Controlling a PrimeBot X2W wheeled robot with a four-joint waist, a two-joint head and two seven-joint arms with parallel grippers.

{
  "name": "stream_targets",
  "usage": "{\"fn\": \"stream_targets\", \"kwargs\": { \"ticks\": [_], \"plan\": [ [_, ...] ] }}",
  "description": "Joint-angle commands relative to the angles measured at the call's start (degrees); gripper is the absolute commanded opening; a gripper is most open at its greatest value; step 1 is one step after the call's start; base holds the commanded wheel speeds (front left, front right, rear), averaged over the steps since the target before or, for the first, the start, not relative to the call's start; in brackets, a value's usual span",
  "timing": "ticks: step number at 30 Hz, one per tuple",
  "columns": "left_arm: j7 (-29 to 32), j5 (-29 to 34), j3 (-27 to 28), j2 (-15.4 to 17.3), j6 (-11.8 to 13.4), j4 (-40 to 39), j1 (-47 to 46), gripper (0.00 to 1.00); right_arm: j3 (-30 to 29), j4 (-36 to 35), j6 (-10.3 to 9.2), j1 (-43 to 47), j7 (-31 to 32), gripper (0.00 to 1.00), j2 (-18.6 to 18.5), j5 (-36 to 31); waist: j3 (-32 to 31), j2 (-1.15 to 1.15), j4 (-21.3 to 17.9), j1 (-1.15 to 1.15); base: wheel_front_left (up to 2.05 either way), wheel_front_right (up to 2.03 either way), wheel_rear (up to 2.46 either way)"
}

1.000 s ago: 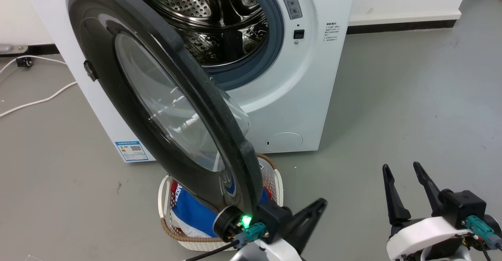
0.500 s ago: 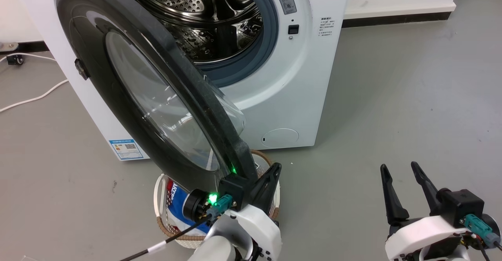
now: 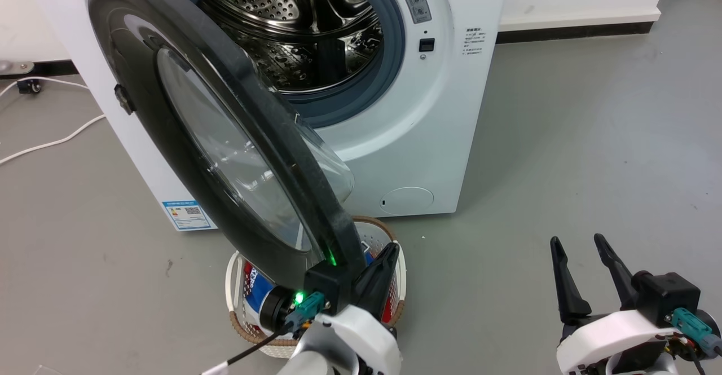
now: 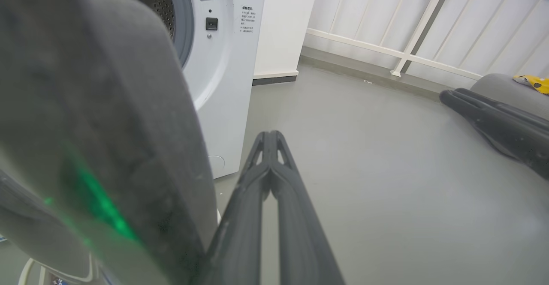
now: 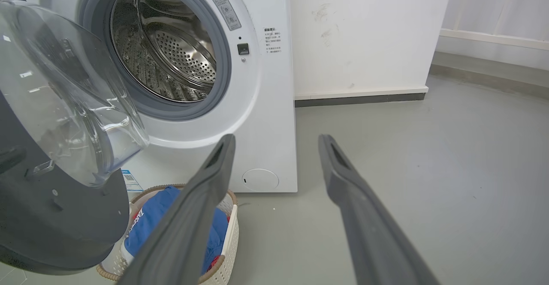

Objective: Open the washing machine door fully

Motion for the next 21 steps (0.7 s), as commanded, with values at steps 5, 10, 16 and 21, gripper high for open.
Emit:
{"fn": "stream_targets", "kwargs": {
  "ticks": [5, 10, 16, 21],
  "plan": [
    [-0.1, 0.0, 2.0, 4.8, 2.1, -4.0, 3.5, 0.0, -0.5, 0.2, -0.01, 1.0, -0.1, 1.0, 0.2, 0.1, -0.4, 0.0, 1.6, 0.0, 0.0, 0.0, 0.0],
    [0.5, 0.2, 1.6, 6.2, 3.3, -10.0, 6.8, 0.0, -0.5, 0.3, -0.01, 1.3, 0.3, 1.0, 0.2, 0.2, -0.7, 0.0, 3.3, 0.0, 0.0, 0.0, 0.0],
    [1.2, 1.1, 1.0, 7.8, 4.8, -16.8, 10.5, 0.0, -1.0, 0.0, -0.01, 1.4, 0.5, 1.0, 0.2, 0.1, -0.8, 0.0, 6.4, 0.0, 0.0, 0.0, 0.0],
    [1.8, 1.1, 1.2, 8.8, 6.4, -21.5, 12.9, 0.0, -1.7, -0.3, -0.01, 1.8, 0.7, 1.0, 0.2, -0.2, -0.5, 0.0, 10.2, 0.0, 0.0, 0.0, 0.0]
  ]
}}
